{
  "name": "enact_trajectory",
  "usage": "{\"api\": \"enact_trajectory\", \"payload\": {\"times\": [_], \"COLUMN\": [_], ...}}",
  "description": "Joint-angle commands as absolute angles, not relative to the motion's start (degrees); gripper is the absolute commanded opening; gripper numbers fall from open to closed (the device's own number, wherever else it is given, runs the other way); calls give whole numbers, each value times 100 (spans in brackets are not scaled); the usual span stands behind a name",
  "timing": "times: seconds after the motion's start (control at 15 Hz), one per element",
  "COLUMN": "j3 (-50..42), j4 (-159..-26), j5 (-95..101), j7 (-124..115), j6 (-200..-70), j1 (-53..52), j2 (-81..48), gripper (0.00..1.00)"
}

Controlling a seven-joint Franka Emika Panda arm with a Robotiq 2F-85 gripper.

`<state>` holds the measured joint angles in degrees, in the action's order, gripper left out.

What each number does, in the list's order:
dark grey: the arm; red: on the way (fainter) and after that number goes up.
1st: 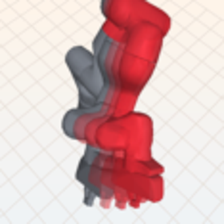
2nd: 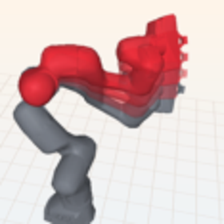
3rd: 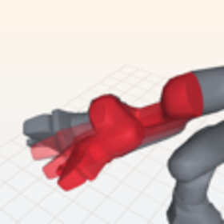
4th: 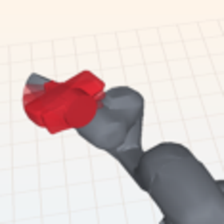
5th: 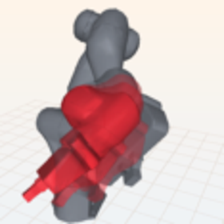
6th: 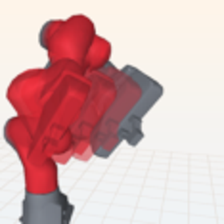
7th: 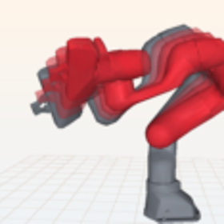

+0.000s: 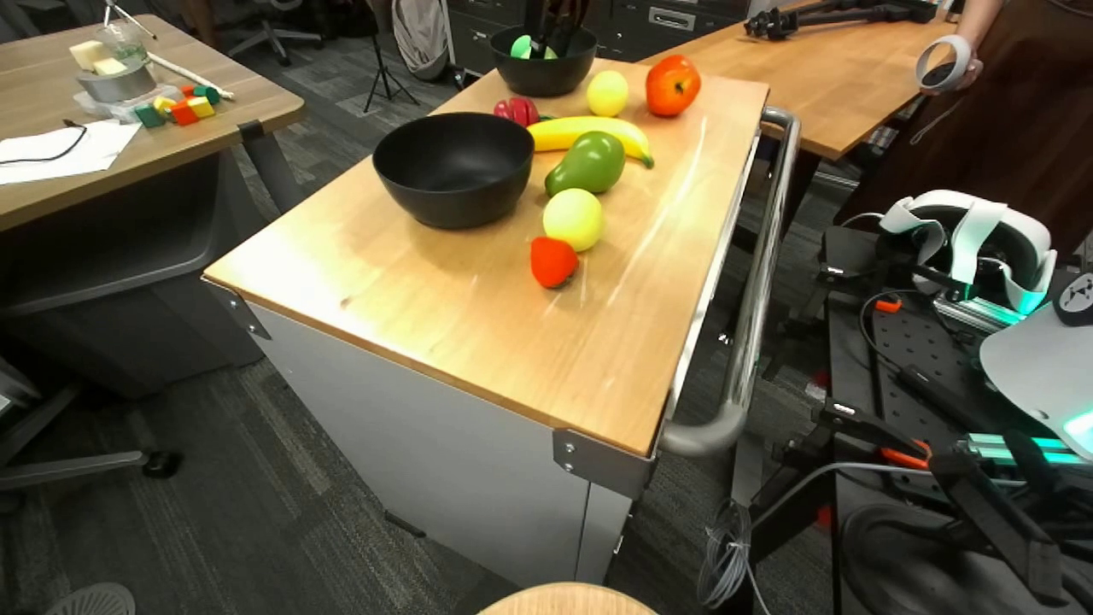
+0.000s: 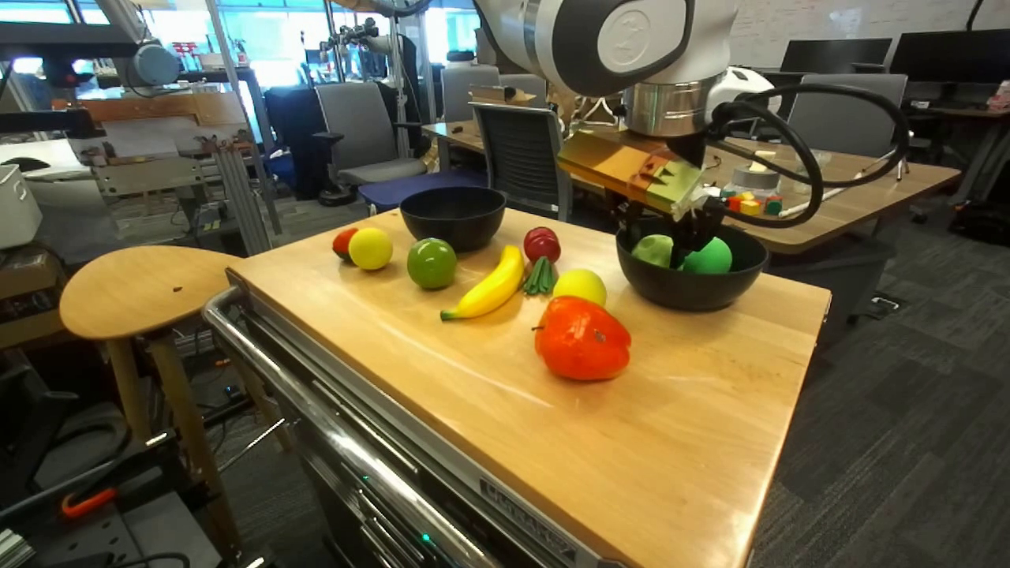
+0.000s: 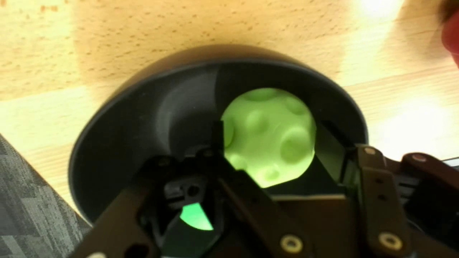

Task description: Remove the fruits and vegetables from the two black bowls

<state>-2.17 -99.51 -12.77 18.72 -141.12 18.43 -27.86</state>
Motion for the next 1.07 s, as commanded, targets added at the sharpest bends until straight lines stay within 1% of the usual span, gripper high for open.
{"api": "enact_trajectory", "payload": {"times": [0.0,0.07,0.13,0.2,0.4,0.53,0.6,0.67,0.73,0.8,0.87,1.0], "j3": [-226,-226,-190,-159,-3,83,140,213,231,94,-61,-388], "j4": [-9808,-9806,-9843,-9913,-10503,-10888,-11061,-11264,-11474,-11708,-11872,-12118], "j5": [-1346,-1355,-1409,-1439,-1395,-1418,-1508,-1672,-1896,-1987,-2034,-1852], "j7": [1790,1761,1789,1845,2560,3031,3340,3741,4110,4161,4201,3971], "j6": [-14313,-14313,-14321,-14332,-14736,-14868,-14904,-14825,-14677,-14379,-14254,-13959], "j1": [1867,1872,1904,1927,2002,2026,2046,2083,2081,1988,1883,1760], "j2": [-2896,-2886,-2822,-2725,-1998,-1450,-1193,-894,-570,-261,-68,201], "gripper": [34,28,26,25,11,8,4,2,3,5,2,4]}}
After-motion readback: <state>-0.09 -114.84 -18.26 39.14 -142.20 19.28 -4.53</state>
